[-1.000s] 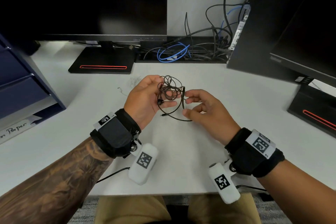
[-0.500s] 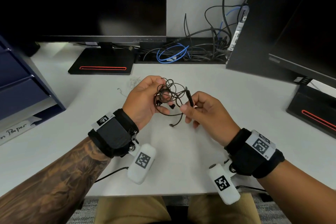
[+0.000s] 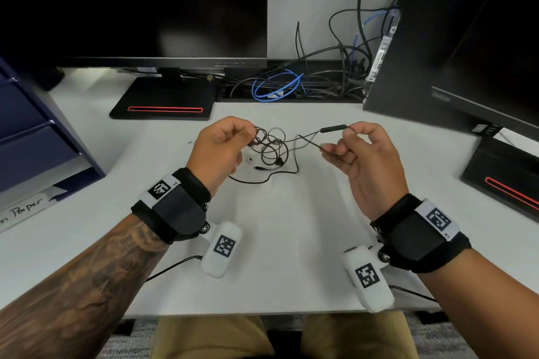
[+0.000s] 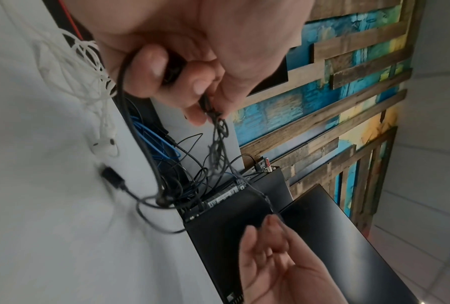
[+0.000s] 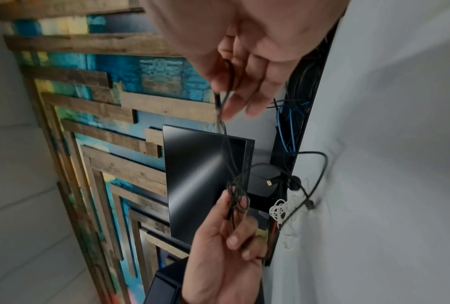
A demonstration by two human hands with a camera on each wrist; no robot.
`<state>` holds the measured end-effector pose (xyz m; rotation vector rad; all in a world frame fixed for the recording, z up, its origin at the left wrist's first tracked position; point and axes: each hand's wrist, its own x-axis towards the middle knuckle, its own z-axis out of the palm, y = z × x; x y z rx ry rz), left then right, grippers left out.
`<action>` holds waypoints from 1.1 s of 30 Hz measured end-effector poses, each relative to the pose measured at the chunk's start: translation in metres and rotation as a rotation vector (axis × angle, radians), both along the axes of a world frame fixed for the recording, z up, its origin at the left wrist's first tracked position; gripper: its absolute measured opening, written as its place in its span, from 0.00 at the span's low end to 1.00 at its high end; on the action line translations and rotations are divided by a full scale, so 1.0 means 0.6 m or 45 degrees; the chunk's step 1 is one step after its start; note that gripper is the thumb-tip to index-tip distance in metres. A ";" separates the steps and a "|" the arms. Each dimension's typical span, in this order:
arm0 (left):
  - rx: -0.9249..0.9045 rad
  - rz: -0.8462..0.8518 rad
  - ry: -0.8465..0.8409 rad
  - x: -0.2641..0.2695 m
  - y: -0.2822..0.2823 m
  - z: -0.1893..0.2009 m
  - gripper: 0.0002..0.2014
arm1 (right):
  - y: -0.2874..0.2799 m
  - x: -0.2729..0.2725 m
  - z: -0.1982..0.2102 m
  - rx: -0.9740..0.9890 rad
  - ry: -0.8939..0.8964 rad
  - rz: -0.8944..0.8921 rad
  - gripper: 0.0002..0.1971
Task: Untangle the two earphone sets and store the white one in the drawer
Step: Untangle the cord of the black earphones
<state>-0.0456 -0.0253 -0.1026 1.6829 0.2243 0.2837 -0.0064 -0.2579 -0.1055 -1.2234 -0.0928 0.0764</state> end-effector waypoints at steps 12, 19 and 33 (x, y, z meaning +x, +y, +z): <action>0.395 -0.019 -0.068 0.002 0.006 0.004 0.11 | 0.002 -0.012 0.024 -0.312 -0.128 -0.003 0.06; 0.367 -0.534 -0.237 -0.024 -0.050 0.019 0.17 | 0.021 -0.046 0.040 -0.467 -0.400 0.174 0.06; -0.137 -0.016 -0.219 0.001 0.020 0.051 0.08 | -0.011 -0.001 0.080 0.053 0.112 -0.036 0.18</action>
